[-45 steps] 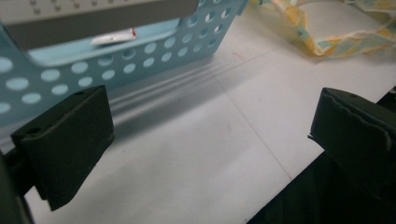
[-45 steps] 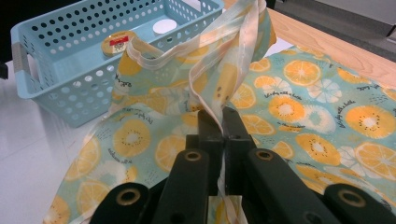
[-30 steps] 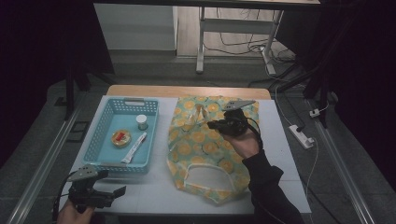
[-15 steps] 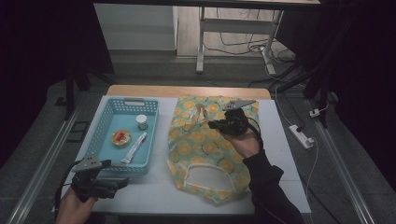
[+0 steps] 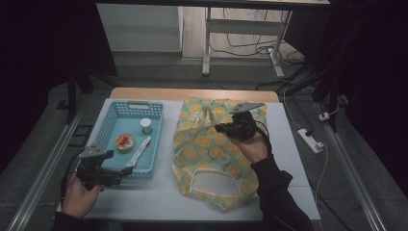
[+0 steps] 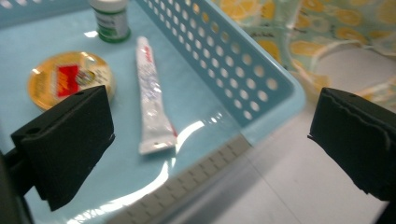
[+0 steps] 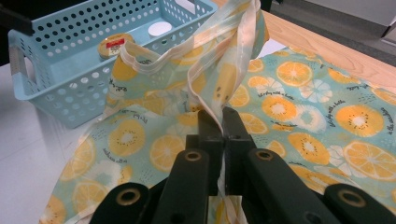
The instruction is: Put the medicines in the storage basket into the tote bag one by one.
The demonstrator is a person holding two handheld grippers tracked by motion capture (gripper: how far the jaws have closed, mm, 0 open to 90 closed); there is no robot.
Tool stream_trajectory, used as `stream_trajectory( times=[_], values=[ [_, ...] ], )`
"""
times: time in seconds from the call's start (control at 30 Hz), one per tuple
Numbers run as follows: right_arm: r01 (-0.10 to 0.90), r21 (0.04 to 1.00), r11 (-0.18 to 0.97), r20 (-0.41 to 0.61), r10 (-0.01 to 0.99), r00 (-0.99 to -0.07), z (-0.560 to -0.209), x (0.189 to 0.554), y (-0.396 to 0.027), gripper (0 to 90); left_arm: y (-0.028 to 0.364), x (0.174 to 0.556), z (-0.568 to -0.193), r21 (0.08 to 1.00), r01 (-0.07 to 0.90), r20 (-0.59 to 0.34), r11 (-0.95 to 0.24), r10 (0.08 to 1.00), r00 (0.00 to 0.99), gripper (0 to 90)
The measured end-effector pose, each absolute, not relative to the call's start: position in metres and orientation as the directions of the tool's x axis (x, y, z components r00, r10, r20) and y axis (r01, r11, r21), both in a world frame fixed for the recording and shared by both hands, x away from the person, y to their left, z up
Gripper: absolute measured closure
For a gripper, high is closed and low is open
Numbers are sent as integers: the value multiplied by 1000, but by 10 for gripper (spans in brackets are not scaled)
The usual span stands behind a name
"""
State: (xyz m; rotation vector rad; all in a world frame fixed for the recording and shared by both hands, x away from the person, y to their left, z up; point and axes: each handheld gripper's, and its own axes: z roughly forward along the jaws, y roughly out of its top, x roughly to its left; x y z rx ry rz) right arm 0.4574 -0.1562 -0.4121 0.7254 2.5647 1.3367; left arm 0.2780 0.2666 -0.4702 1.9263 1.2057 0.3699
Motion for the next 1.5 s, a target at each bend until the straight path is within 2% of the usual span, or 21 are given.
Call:
stream_trajectory(
  times=[0.37,0.87,1.1,1.5],
  values=[
    [348,802,485,77,493,-866,-413,458,-156,898,279,310,-466,731,658,-173,-178,885,432,0],
    [342,803,487,72,491,-868,-413,458,-155,898,294,353,-469,685,707,-185,-177,896,403,1],
    [343,803,487,73,490,-868,-414,458,-155,898,295,376,-470,632,754,-171,-182,916,364,1],
    [339,799,496,70,484,-872,-416,458,-152,898,294,408,-490,554,808,-195,-201,912,360,0]
  ],
)
